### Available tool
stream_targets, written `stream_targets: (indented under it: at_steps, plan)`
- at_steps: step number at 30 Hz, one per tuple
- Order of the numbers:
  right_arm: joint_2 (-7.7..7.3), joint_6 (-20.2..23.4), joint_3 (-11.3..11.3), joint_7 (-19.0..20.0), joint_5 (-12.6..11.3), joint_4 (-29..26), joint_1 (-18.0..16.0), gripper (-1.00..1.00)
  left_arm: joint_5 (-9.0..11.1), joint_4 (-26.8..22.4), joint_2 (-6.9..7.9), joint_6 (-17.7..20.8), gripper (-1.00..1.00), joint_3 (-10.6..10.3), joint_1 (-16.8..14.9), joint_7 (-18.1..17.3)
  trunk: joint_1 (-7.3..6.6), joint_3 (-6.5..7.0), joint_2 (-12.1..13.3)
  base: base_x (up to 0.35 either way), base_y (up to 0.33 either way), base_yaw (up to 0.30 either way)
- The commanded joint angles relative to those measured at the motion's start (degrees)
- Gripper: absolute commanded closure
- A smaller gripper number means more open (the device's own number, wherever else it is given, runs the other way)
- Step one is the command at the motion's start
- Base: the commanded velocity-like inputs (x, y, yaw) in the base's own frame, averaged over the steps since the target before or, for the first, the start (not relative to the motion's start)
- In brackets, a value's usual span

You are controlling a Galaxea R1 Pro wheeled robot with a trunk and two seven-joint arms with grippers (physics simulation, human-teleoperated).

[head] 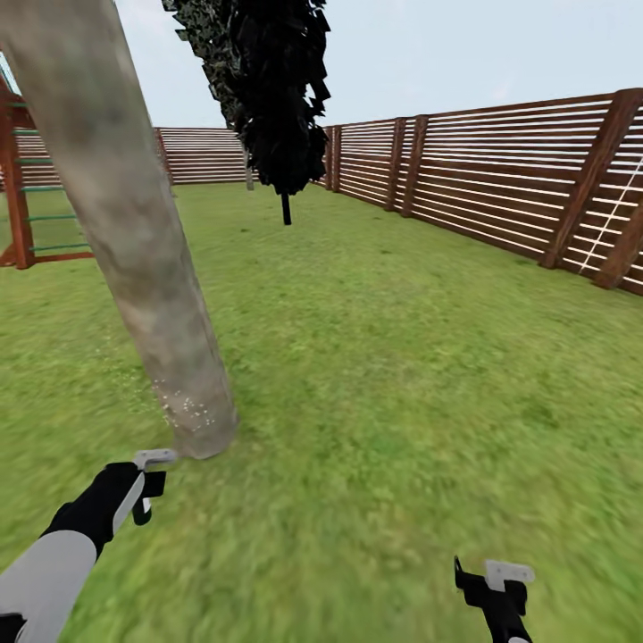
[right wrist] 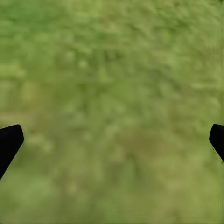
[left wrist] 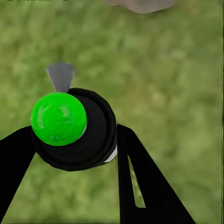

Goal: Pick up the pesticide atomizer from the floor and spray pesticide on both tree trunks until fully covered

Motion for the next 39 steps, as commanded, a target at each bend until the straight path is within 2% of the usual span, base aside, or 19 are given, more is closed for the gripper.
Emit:
stream_targets:
  at_steps: [1,6,9,15,17,18,19,21,23,26,29,37,39]
  plan:
    - [0.0,-0.2,0.4,0.0,-0.6,0.0,0.0,-1.0,0.1,-0.1,-0.03,0.3,1.0,0.1,0.0,0.2,0.0,-0.05,0.0,0.155,-0.216,0.025]
    - [0.0,-0.1,0.4,0.0,-0.6,0.0,0.0,-1.0,0.1,-0.1,-0.06,0.3,1.0,0.0,0.0,0.7,0.0,-0.05,0.0,0.158,-0.229,0.005]
    - [0.0,-0.2,0.4,0.0,-0.6,0.0,0.0,-1.0,0.3,0.0,-0.88,0.4,1.0,0.0,0.0,5.2,0.0,-0.05,0.0,0.127,-0.25,0.012]
    - [0.0,-0.2,0.4,0.0,-0.6,0.0,0.0,-1.0,1.0,-0.9,-1.11,1.1,1.0,0.2,-0.2,4.9,0.0,-0.05,0.0,-0.068,-0.161,0.232]
    - [0.0,-0.1,0.4,0.0,-0.6,0.0,0.0,-1.0,1.1,-1.1,-2.22,1.7,1.0,0.1,-1.0,4.8,0.0,-0.05,0.0,-0.012,-0.01,0.276]
    - [0.0,-0.1,0.4,0.0,-0.6,0.0,0.0,-1.0,1.2,-1.8,-3.29,3.3,1.0,0.1,-2.3,4.8,0.0,-0.05,0.0,-0.003,-0.003,0.277]
    - [0.0,-0.1,0.4,0.0,-0.6,0.0,0.0,-1.0,1.2,-2.9,-3.99,7.3,1.0,0.1,-4.1,4.7,0.0,-0.05,0.0,-0.001,-0.001,0.277]
    - [0.0,-0.1,0.4,0.0,-0.6,-0.1,0.0,-1.0,1.2,-5.2,-4.49,11.0,1.0,0.0,-5.1,4.7,0.0,-0.05,0.0,0.0,0.0,0.277]
    - [0.0,-0.2,0.4,0.0,-0.6,-0.1,0.0,-1.0,1.2,-6.9,-4.57,12.0,1.0,0.0,-5.6,4.7,0.0,-0.05,0.0,0.0,0.0,0.259]
    - [0.0,-0.1,0.4,0.0,-0.6,-0.1,0.0,-1.0,1.2,-8.1,-4.35,16.4,1.0,-0.1,-8.2,4.7,0.0,-0.05,0.0,0.0,0.0,0.044]
    - [0.98,-0.3,0.6,0.3,-0.4,-0.5,-1.0,-1.0,1.5,-7.9,-4.55,17.3,1.0,-0.2,-8.3,4.7,0.0,-0.04,0.0,0.0,0.0,0.0]
    - [3.55,-0.3,0.6,0.4,-0.2,-0.4,-0.9,-1.0,0.8,-7.6,-4.43,19.9,1.0,-0.5,-6.5,4.7,0.0,-0.04,0.0,0.0,0.0,0.0]
    - [3.62,-0.3,0.6,0.4,-0.2,-0.3,-0.8,-1.0,0.8,-7.9,-4.43,20.5,1.0,-0.6,-6.5,4.7,0.0,-0.04,0.0,-0.114,0.0,0.0]
